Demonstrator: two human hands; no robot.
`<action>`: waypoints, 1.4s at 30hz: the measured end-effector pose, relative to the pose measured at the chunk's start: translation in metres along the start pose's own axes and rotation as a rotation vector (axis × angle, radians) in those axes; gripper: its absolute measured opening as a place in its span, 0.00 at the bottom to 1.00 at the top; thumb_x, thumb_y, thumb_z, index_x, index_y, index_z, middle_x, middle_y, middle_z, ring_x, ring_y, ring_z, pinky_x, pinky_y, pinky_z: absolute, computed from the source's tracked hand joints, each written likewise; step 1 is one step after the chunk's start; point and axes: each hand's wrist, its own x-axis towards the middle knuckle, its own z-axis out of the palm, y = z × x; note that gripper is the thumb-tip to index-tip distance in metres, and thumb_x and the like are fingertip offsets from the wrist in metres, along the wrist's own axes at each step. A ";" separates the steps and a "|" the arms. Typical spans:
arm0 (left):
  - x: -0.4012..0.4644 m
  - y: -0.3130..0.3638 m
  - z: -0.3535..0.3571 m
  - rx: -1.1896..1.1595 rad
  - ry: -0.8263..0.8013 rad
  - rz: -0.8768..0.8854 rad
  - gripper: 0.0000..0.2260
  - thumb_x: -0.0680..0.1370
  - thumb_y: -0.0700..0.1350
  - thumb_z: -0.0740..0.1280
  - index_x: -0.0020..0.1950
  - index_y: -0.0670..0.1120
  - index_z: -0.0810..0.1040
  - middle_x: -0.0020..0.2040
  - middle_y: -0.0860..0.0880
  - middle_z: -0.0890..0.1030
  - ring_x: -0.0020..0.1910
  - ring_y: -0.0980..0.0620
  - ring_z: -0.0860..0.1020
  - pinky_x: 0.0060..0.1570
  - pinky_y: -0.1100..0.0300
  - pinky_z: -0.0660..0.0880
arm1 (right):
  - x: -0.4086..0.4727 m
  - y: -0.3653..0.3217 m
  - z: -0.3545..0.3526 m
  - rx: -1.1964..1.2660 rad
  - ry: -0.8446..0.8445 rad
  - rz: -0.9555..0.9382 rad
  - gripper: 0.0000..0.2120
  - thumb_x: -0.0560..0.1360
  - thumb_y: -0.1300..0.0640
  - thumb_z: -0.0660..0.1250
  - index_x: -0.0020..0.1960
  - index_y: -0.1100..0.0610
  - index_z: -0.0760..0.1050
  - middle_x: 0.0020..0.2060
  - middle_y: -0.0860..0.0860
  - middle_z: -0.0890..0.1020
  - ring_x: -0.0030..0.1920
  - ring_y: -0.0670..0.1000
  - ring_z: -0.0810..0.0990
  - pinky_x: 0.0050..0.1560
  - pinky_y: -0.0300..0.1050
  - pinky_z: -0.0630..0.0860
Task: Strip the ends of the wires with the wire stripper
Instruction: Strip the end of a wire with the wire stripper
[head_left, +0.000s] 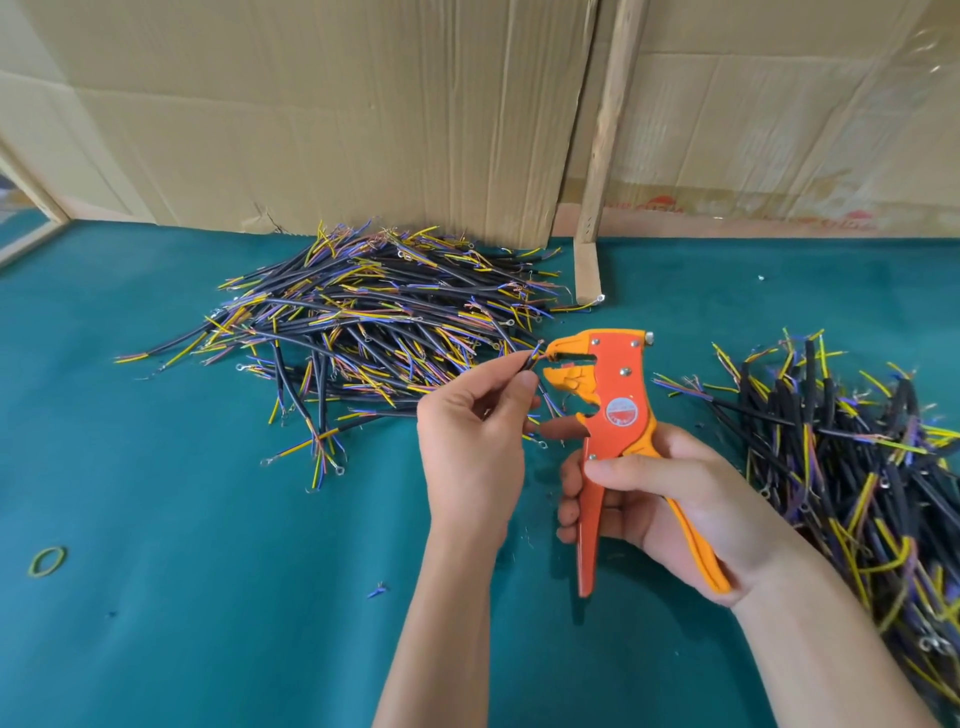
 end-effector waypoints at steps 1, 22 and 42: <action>0.000 0.000 0.000 0.010 -0.004 0.003 0.16 0.77 0.35 0.71 0.44 0.59 0.85 0.34 0.56 0.84 0.35 0.56 0.79 0.38 0.61 0.78 | 0.000 0.000 0.001 0.002 -0.002 -0.003 0.20 0.71 0.64 0.71 0.63 0.65 0.80 0.41 0.64 0.79 0.38 0.63 0.80 0.42 0.57 0.81; 0.000 0.001 0.000 0.050 -0.038 0.041 0.24 0.78 0.35 0.70 0.41 0.68 0.84 0.35 0.54 0.84 0.35 0.55 0.78 0.40 0.53 0.78 | 0.001 0.001 0.003 -0.002 -0.025 -0.028 0.16 0.73 0.57 0.71 0.57 0.65 0.82 0.33 0.57 0.75 0.30 0.56 0.75 0.31 0.51 0.77; 0.006 -0.006 -0.009 0.060 -0.020 0.023 0.08 0.77 0.42 0.69 0.43 0.53 0.85 0.32 0.53 0.76 0.33 0.53 0.70 0.32 0.60 0.67 | 0.002 -0.002 -0.001 0.111 0.047 -0.070 0.23 0.71 0.58 0.71 0.62 0.67 0.78 0.43 0.66 0.81 0.37 0.62 0.80 0.38 0.56 0.81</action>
